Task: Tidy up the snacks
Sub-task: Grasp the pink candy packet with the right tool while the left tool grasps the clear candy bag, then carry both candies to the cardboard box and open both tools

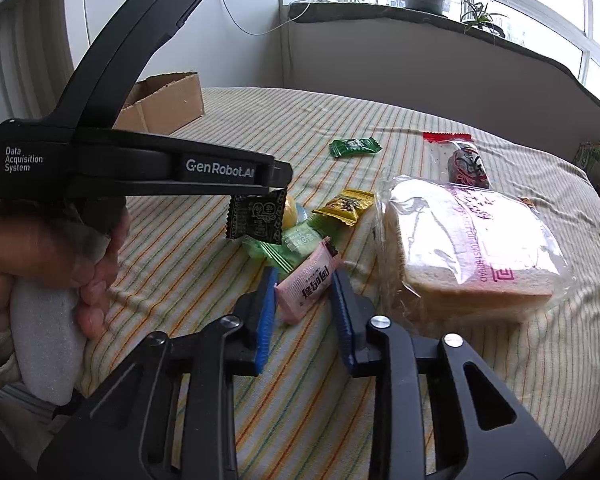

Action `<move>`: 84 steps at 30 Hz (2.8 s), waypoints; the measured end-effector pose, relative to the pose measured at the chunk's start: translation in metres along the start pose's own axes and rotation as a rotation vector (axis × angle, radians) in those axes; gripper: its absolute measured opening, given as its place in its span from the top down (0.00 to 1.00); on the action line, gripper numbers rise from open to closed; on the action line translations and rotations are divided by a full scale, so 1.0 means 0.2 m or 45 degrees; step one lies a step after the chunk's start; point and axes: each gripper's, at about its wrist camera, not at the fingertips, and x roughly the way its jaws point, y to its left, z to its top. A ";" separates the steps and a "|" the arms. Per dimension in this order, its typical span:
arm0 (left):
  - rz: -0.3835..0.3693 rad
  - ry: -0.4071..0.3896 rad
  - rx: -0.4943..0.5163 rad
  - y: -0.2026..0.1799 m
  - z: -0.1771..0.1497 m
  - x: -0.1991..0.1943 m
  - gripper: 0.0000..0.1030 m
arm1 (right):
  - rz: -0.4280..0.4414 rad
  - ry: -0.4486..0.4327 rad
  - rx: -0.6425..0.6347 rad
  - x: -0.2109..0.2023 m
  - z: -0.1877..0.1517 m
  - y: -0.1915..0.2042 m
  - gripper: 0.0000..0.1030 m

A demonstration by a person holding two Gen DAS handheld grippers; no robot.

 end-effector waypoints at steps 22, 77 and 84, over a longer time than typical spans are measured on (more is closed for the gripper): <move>-0.087 -0.075 -0.024 0.06 -0.04 -0.12 0.79 | 0.008 -0.042 0.127 -0.10 -0.07 -0.13 0.94; -0.052 -0.582 -0.228 0.53 -0.20 -0.96 0.79 | 0.096 -0.238 -0.153 -0.31 0.49 0.59 0.94; 0.129 -0.602 -0.396 0.89 -0.30 -1.05 0.79 | 0.290 -0.218 -0.294 -0.12 0.60 0.99 0.94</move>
